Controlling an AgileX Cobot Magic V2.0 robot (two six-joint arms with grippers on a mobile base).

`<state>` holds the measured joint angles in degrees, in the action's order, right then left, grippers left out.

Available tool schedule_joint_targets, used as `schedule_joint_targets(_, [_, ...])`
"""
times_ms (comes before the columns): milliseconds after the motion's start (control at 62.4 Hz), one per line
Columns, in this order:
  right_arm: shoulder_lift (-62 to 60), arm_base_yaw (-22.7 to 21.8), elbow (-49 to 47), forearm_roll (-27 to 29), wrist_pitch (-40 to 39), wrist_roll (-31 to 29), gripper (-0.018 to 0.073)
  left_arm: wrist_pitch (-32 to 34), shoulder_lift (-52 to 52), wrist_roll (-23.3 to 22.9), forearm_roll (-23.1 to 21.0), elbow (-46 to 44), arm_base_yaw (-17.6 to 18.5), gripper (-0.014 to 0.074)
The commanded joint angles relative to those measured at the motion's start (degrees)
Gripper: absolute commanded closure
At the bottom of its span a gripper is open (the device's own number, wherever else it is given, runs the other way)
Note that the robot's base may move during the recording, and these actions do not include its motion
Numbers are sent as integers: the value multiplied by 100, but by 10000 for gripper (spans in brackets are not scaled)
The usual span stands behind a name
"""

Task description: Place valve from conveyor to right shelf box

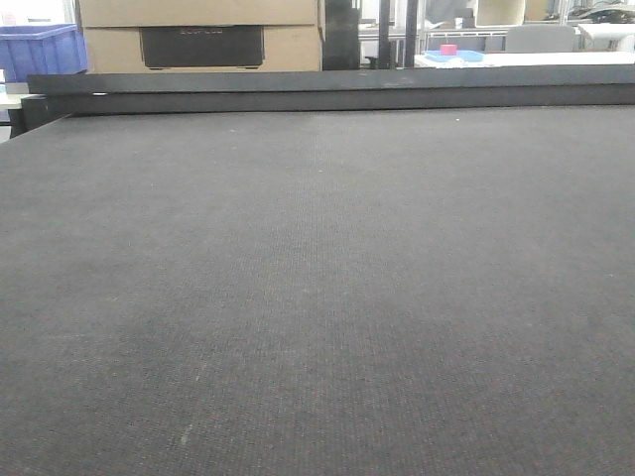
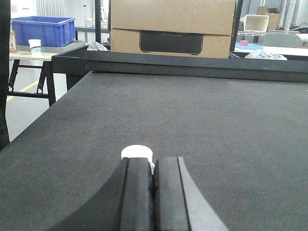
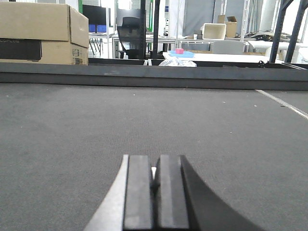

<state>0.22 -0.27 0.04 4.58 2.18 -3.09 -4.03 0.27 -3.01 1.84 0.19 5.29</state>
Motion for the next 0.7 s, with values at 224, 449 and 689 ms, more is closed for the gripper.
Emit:
schedule_joint_targets(224, [-22,-19,-4,-25,-131,-3,722,86,-27,-21,7,-19,5,707])
schedule_joint_targets(449, [-22,-19,-4,-25,-131,-3,722,86,-27,-21,7,-19,5,707])
schedule_joint_targets(689, [-22,-19,-4,-25,-131,-3,722,253,-27,-21,7,-19,6,707])
